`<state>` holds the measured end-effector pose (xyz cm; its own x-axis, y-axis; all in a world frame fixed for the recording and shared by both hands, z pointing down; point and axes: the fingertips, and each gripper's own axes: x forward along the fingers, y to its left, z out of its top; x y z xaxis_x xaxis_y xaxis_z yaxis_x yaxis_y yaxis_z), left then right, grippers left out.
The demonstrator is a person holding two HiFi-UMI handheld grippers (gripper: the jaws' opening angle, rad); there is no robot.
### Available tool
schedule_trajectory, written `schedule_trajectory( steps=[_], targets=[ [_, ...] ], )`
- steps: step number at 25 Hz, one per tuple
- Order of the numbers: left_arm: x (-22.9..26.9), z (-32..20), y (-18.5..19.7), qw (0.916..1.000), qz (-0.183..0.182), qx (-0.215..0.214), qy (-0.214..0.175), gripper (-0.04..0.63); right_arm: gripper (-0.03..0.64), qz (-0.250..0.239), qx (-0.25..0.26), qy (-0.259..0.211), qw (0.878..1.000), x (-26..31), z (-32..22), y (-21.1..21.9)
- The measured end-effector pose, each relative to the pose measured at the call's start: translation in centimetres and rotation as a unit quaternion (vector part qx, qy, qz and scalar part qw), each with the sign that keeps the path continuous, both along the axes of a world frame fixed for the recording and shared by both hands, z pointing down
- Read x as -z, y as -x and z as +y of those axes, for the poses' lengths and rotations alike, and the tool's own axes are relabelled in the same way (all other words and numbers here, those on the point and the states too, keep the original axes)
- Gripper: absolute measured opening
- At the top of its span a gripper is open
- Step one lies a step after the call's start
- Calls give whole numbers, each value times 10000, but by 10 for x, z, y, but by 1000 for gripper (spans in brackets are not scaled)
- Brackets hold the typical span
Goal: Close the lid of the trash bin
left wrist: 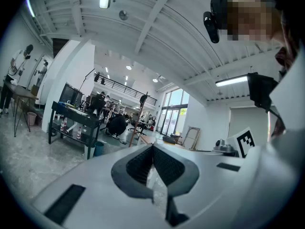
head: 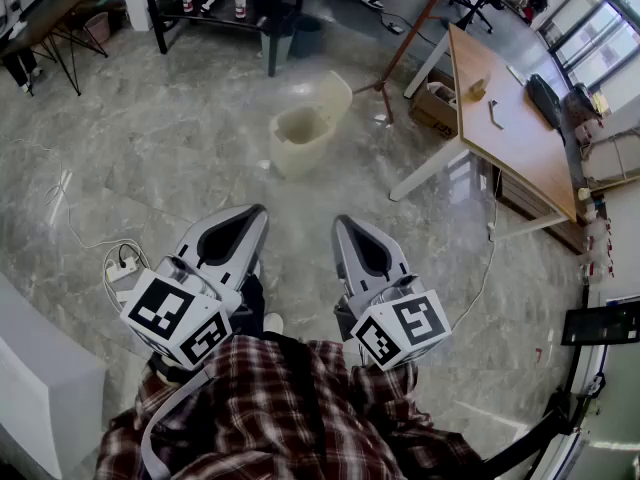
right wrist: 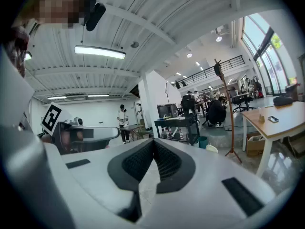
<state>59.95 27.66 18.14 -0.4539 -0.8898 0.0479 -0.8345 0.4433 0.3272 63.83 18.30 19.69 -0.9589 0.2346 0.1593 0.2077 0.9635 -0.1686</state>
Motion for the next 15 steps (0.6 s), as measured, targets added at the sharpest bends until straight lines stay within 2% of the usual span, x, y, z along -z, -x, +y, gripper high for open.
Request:
schedule_trajectory(
  steps=[7,15],
  targets=[
    [-11,1,85,10000,57,72,-36,9,12,78,94,-72,9999,-11,2,84],
    [-12,13,218,10000,-37,73,-6,9,12,20,64,-114,9999,-10,9,222]
  ],
)
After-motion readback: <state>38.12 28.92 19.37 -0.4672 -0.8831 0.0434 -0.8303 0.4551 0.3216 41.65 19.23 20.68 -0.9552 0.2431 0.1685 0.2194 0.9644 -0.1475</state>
